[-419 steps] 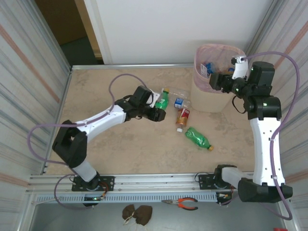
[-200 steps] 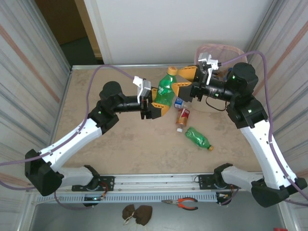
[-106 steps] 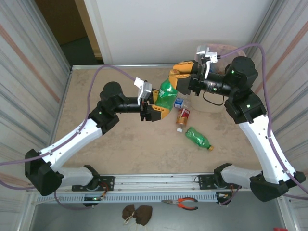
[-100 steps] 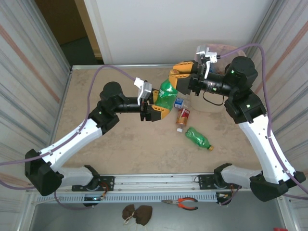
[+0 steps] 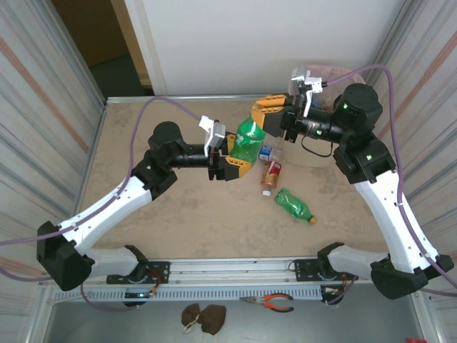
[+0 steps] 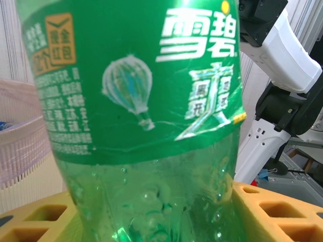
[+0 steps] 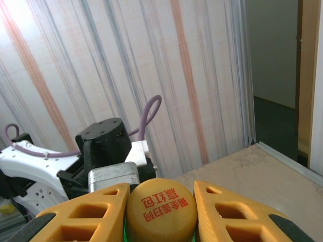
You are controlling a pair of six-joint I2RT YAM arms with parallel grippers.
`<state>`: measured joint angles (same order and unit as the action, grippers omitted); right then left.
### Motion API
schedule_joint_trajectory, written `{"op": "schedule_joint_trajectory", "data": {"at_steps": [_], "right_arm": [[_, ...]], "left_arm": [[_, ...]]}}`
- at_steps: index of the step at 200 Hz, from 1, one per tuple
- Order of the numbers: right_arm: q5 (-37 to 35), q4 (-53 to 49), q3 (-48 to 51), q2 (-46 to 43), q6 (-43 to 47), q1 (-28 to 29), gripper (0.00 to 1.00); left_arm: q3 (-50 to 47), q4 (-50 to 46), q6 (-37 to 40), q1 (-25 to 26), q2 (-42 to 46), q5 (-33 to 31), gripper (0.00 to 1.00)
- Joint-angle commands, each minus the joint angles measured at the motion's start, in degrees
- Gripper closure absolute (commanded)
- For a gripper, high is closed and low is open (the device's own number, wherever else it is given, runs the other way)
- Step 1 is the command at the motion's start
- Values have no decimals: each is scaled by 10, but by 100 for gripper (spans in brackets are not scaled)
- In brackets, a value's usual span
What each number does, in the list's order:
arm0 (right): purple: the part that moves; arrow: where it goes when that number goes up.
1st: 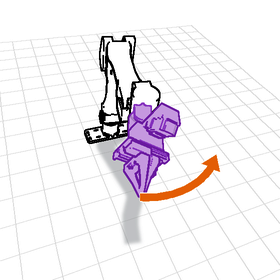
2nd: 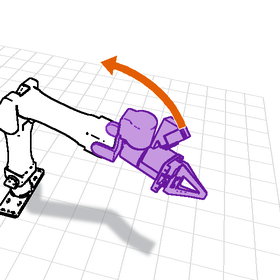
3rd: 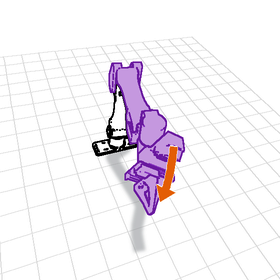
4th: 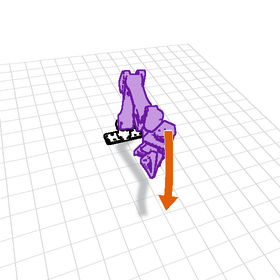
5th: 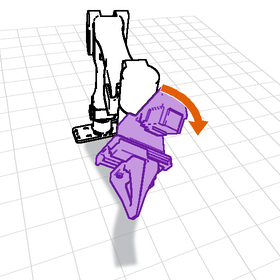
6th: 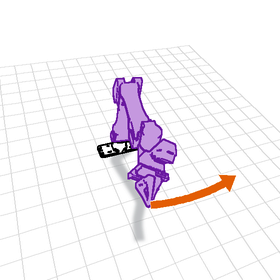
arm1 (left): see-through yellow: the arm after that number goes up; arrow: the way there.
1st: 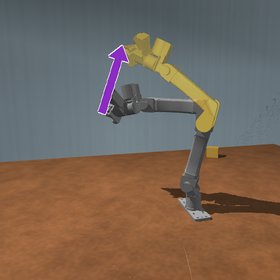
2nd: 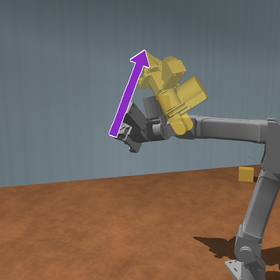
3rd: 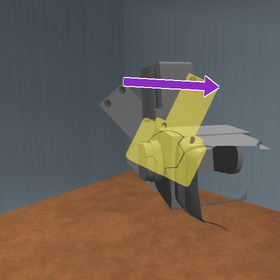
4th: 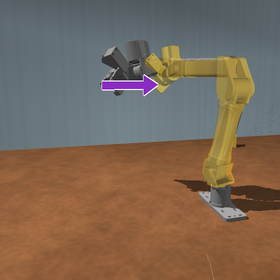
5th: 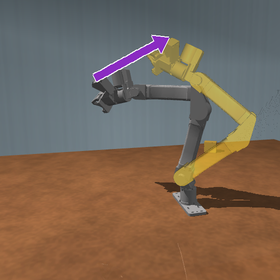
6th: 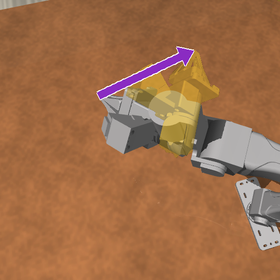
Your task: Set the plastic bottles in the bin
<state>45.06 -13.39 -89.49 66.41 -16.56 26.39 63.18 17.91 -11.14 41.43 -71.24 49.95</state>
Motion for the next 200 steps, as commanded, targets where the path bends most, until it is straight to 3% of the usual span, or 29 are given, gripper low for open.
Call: {"op": "schedule_joint_trajectory", "data": {"at_steps": [1,23,51,83,113,152,200], "right_arm": [[12,-2,-21,-1,2,6,76],[15,-4,-23,1,2,6,79],[-7,-16,-28,0,12,6,79],[-24,-31,-41,6,5,-20,79],[-38,-27,-47,10,-13,-73,79],[-77,-7,-47,16,-61,-183,79],[-180,30,-44,43,-109,-282,80]], "left_arm": [[11,14,4,4,5,7,46],[8,14,5,4,8,2,43],[1,13,8,4,18,-20,27],[-11,4,17,4,33,-48,21],[-18,-11,27,2,46,-69,20],[-26,-27,38,1,65,-94,21],[-30,-29,36,1,68,-97,21]]}}
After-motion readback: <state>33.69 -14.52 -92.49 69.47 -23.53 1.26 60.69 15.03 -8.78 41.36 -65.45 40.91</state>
